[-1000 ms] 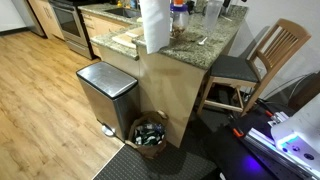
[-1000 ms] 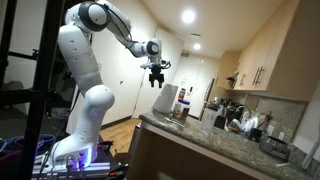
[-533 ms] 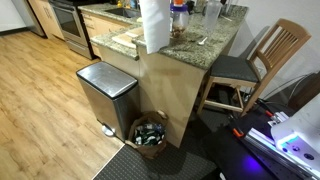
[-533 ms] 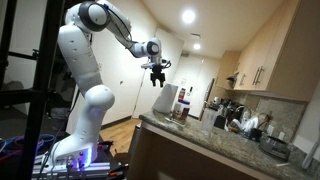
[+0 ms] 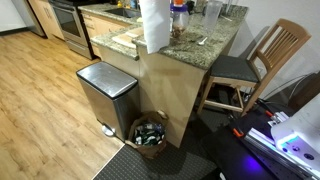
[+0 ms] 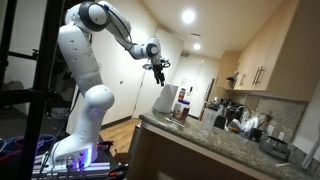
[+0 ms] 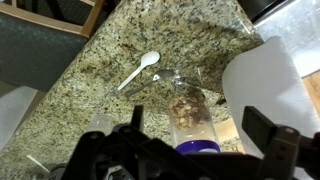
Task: Remove the white and orange bottle from the top of the container and place it on the countertop
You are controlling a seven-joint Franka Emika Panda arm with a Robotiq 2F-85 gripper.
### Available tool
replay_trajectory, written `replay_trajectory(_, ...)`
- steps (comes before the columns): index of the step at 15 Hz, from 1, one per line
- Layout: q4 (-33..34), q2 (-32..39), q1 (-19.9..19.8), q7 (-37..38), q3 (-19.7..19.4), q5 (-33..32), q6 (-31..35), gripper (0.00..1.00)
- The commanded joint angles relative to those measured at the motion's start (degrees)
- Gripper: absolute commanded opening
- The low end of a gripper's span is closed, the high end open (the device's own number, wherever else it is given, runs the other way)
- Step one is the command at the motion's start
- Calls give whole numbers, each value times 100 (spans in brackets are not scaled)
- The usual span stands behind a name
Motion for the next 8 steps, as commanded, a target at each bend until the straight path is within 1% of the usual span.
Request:
replay_trajectory(1, 12, 0, -23, 1, 17, 38, -13, 100)
replay_trajectory(3, -5, 11, 46, -125, -48, 106, 69, 100)
replay_trajectory(4, -133, 9, 57, -297, -78, -13, 620, 100)
replay_trajectory(5, -209, 4, 35, -272, -60, -22, 1033, 100)
replay_trajectory(6, -291, -9, -111, -180, 39, -194, 1540, 100)
replay_trajectory(8, -406, -4, -378, -102, 180, -571, 2333, 100)
